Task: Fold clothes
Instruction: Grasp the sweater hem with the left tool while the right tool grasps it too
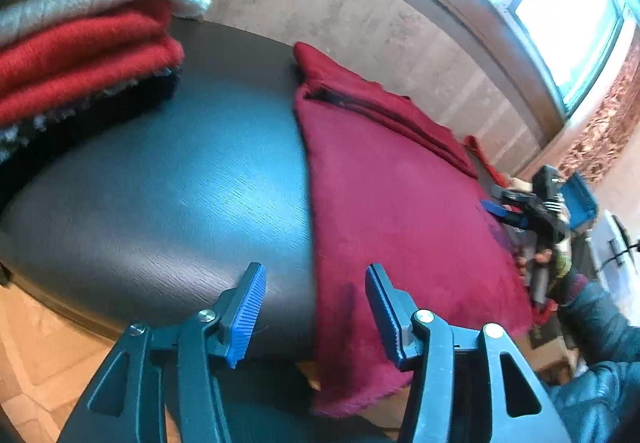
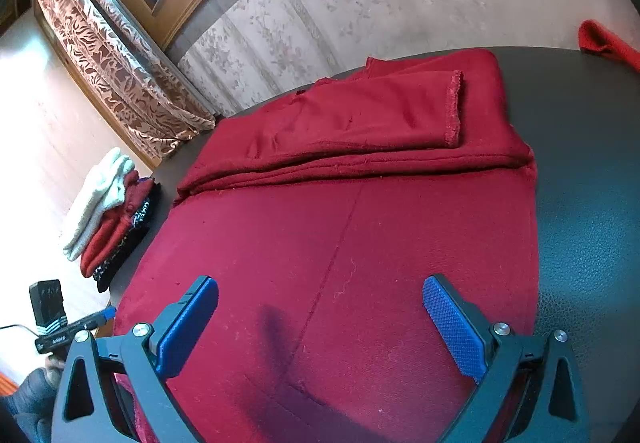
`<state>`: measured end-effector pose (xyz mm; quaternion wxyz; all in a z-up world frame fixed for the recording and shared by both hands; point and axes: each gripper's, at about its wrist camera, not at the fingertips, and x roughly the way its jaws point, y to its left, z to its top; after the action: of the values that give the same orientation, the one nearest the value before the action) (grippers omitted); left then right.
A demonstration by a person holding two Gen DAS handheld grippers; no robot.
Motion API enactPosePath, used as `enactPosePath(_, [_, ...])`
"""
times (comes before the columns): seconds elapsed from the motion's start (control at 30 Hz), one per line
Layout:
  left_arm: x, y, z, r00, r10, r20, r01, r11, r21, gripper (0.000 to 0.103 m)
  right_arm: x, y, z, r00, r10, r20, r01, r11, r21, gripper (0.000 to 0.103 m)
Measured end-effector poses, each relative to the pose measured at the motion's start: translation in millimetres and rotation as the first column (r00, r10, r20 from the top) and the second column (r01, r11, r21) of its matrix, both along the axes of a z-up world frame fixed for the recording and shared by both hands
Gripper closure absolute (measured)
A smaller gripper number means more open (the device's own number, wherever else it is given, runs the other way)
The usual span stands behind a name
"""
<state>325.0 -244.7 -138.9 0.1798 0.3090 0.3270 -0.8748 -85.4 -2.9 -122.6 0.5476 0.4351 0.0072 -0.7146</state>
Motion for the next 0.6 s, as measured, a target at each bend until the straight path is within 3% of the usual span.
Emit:
enactPosePath(0.3, [-18.4, 18.4, -3.8, 0.999, -0.05, -0.02, 0.051, 0.999, 0.01, 0.04, 3.9, 12.1, 12.4, 1.0, -0.017, -0.006, 0.017, 1.0, 0.017, 0.0])
enactPosePath(0.43, [-27.2, 31.4, -4.8, 0.996, -0.084, -0.001, 0.084, 0.996, -0.021, 0.04, 6.9, 53.6, 32.5, 0.997, -0.077, -0.005, 0.077, 0.997, -0.029, 0.0])
enactPosePath(0.6, [-25.8, 38.0, -6.8, 0.996, -0.091, -0.009, 0.091, 0.996, 0.005, 0.04, 3.5, 123.2, 33.0, 0.991, -0.118, 0.058, 0.115, 0.992, 0.052, 0.0])
